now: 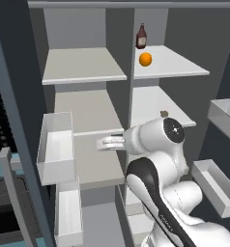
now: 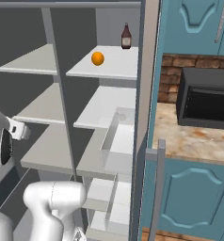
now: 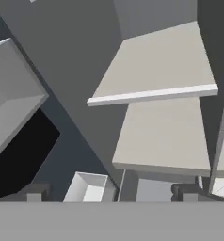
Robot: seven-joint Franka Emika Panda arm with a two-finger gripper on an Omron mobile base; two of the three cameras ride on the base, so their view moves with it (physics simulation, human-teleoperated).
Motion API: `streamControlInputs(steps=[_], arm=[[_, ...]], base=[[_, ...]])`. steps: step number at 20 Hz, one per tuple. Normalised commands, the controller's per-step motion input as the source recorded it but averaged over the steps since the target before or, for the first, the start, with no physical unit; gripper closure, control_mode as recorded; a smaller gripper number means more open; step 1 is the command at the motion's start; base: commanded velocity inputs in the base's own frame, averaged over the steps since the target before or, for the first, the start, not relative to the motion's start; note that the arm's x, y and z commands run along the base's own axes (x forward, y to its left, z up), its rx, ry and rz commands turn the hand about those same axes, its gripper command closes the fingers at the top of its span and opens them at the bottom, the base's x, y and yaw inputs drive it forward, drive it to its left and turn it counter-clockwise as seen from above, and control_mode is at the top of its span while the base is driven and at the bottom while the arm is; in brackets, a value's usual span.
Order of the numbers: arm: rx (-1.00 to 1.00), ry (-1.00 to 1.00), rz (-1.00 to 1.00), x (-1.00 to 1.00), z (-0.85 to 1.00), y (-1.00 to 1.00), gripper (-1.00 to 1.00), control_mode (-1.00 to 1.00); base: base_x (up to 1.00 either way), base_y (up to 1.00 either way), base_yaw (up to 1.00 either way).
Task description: Take the garlic and orange from the fridge shelf and place them in the freezer drawer to begin freezing them.
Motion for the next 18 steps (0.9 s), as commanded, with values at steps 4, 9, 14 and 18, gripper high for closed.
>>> streamControlInputs(steps=[4,9,14,18], arm=[[-0.07,-0.16,-0.07,-0.29,0.42,-1.0,-1.0,-1.0],[-0.06,-0.05,-0.16,-0.01,0.03,-0.89,-1.0,-1.0],[-0.05,0.1,-0.05,0.36,-0.08,-0.43,-1.0,-1.0],[-0.15,-0.03,-0.01,0.15,0.0,-0.57,-1.0,-1.0]], base=[[0.0,0.0,0.0],[0.0,0.0,0.0],[0.0,0.0,0.0],[0.0,0.0,0.0]])
